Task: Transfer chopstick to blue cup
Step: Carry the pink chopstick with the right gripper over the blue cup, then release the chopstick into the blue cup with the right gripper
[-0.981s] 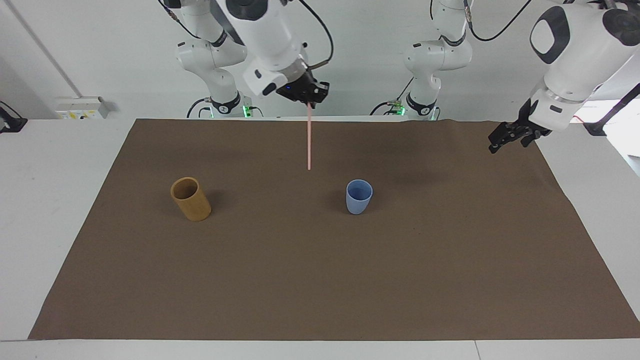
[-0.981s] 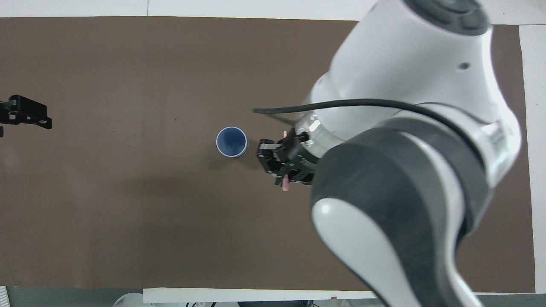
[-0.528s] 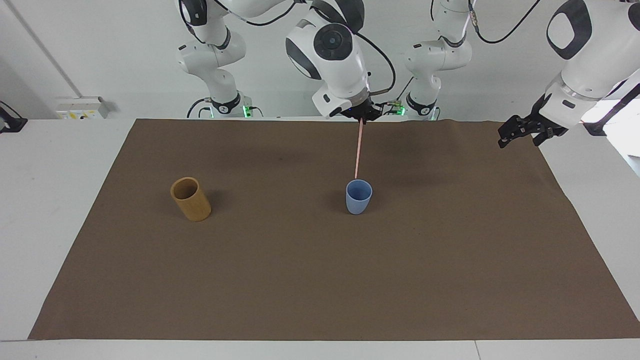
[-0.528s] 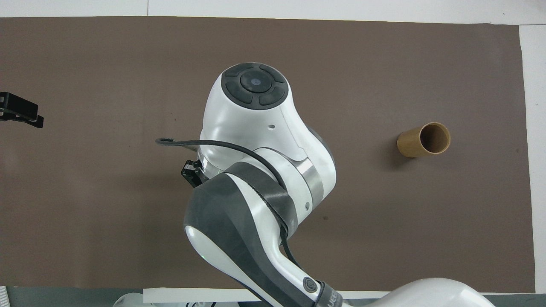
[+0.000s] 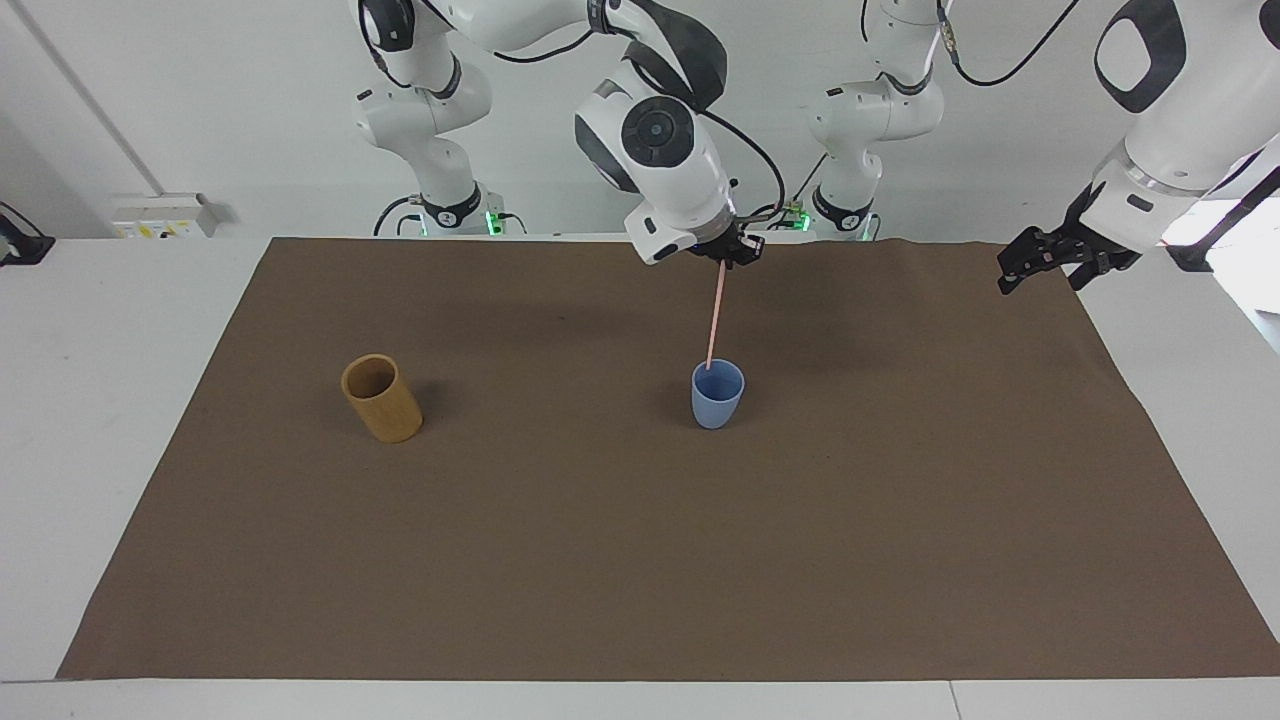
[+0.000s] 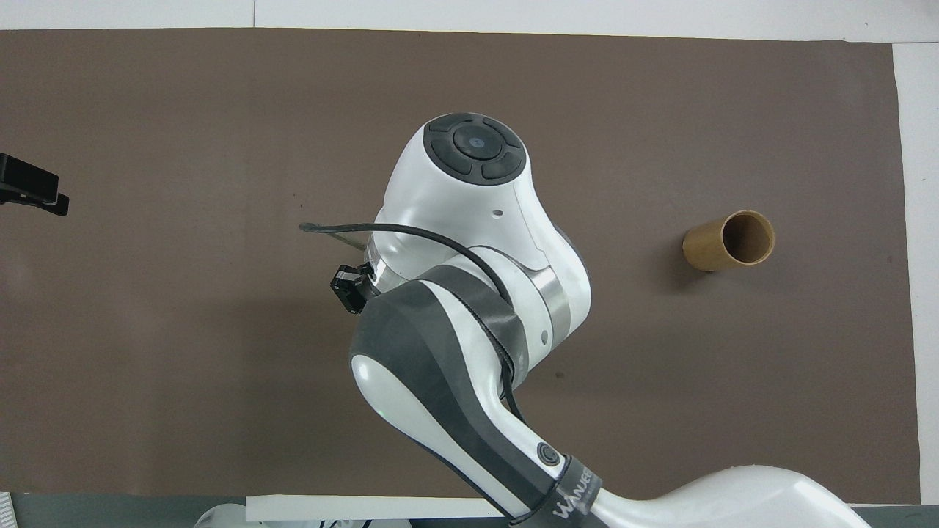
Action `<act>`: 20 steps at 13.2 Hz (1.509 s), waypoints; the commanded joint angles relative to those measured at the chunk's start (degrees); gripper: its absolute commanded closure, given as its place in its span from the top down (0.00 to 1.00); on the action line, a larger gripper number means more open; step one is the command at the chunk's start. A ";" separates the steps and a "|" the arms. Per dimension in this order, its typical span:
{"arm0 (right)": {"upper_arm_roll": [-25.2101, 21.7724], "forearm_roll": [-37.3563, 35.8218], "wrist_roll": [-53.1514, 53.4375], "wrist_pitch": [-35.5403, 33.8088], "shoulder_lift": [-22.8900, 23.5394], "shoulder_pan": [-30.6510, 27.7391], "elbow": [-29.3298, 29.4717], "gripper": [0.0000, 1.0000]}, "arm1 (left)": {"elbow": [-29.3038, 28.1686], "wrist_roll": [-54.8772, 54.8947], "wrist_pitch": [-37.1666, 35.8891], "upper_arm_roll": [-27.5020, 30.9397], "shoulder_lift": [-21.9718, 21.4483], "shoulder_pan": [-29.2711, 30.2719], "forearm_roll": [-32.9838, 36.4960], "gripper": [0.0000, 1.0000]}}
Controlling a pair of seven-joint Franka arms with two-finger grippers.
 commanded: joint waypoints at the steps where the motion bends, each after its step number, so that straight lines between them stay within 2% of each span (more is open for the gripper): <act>1: 0.22 1.30 -2.06 1.83 -1.85 -0.86 -2.52 0.00 | -0.36 0.17 0.58 0.12 -0.32 0.02 0.52 1.00; 4: 0.31 3.04 -2.23 6.56 -1.76 -0.77 -4.01 0.04 | -0.36 0.17 0.41 0.12 -0.32 0.11 0.52 1.00; 5: 0.31 4.01 -2.58 6.92 -1.41 -0.68 -4.10 0.11 | -0.36 0.17 0.41 0.12 -0.32 0.11 0.52 1.00; 6: 0.22 4.11 -3.11 7.19 -1.41 -0.77 -4.27 0.25 | -0.36 0.17 0.41 0.12 -0.32 0.11 0.52 1.00; 7: 0.31 4.11 -3.29 6.67 -1.41 -0.94 -4.19 0.47 | -0.36 0.17 0.41 0.12 -0.32 0.11 0.52 1.00; 8: 0.22 3.93 -3.20 6.58 -1.41 -0.94 -3.93 0.82 | -0.36 0.17 0.41 0.12 -0.32 0.02 0.52 1.00; 9: 0.22 3.32 -3.20 6.40 -1.41 -0.86 -3.23 1.00 | -0.36 0.17 0.41 0.12 -0.32 0.02 0.52 1.00; 12: 0.05 -1.66 -6.08 3.25 -1.32 -4.00 0.20 1.00 | -0.36 0.17 0.41 0.12 -0.32 0.11 0.52 1.00; 15: -0.31 -8.87 -21.16 -2.11 -4.30 -13.30 0.56 1.00 | -0.36 0.17 0.41 0.12 -0.32 0.02 0.52 1.00; 18: -0.31 -21.34 -32.07 -4.22 -8.34 -21.75 0.47 1.00 | -0.36 0.17 0.41 0.12 -0.32 0.11 0.52 1.00; 20: -0.31 -27.86 -39.21 -7.29 -10.37 -24.40 0.56 1.00 | -0.36 0.17 0.41 0.12 -0.32 0.02 0.52 1.00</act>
